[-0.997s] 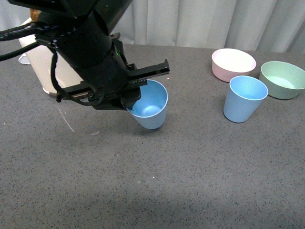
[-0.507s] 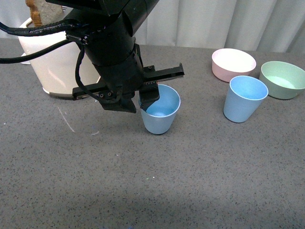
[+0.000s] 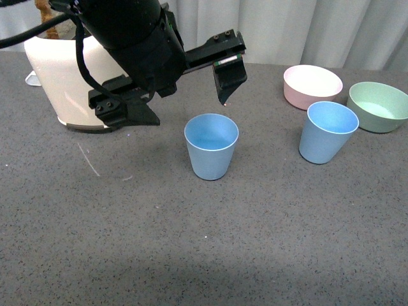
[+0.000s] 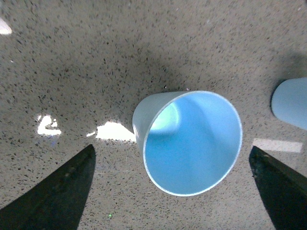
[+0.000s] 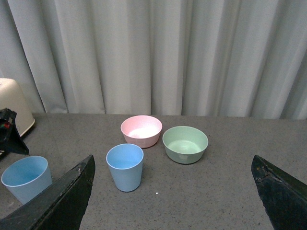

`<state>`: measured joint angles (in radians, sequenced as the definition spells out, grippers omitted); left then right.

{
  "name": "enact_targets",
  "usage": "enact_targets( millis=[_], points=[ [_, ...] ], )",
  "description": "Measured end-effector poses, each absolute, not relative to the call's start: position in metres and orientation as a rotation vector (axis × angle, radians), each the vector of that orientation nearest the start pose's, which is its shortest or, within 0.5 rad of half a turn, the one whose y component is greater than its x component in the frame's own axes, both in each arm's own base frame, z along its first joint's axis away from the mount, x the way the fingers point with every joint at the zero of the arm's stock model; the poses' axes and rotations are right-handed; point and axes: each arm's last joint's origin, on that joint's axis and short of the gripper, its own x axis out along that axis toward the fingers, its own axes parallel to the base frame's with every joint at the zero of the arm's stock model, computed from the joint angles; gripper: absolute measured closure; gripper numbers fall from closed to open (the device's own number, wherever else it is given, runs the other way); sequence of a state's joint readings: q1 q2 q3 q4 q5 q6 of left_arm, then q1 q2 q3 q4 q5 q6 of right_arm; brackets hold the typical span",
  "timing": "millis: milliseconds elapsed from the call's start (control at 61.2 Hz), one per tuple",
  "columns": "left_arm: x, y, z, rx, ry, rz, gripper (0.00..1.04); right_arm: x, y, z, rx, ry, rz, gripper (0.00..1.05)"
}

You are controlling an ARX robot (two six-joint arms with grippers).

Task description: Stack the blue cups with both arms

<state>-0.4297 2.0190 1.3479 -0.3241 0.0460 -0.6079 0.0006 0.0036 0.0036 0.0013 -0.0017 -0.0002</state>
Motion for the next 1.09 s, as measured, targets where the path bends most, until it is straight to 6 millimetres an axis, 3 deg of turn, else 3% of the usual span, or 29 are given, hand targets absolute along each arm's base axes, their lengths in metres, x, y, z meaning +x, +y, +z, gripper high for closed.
enact_targets(
  millis=[98,212,261,327,425,556,817,1095],
  points=[
    [0.374,-0.167,0.144,-0.2,0.75,-0.063,0.19,0.098,0.0,0.165,0.0,-0.001,0.003,0.1],
    [0.341,-0.131,0.127,-0.03,0.397,-0.006,0.39,0.098,0.0,0.165,0.0,-0.001,0.001,0.1],
    [0.329,-0.116,0.134,-0.035,0.245,-0.01,0.47,0.098,0.0,0.165,0.0,-0.001,0.001,0.1],
    [0.308,-0.094,0.159,-0.054,0.038,-0.009,0.61,0.098,0.0,0.165,0.0,-0.001,0.002,0.1],
    [0.283,-0.073,0.173,-0.045,-0.037,0.001,0.79,0.098,0.0,0.165,0.0,-0.001,0.003,0.1],
    [0.254,-0.053,0.16,-0.019,0.017,-0.005,1.01,0.098,0.0,0.165,0.0,-0.001,0.002,0.1],
    [0.212,-0.029,0.163,-0.01,0.008,-0.005,1.01,0.098,0.0,0.165,0.0,-0.001,0.002,0.1],
    [0.18,-0.015,0.162,-0.007,0.015,-0.006,1.01,0.098,0.0,0.165,0.0,-0.001,0.002,0.1]
  ],
)
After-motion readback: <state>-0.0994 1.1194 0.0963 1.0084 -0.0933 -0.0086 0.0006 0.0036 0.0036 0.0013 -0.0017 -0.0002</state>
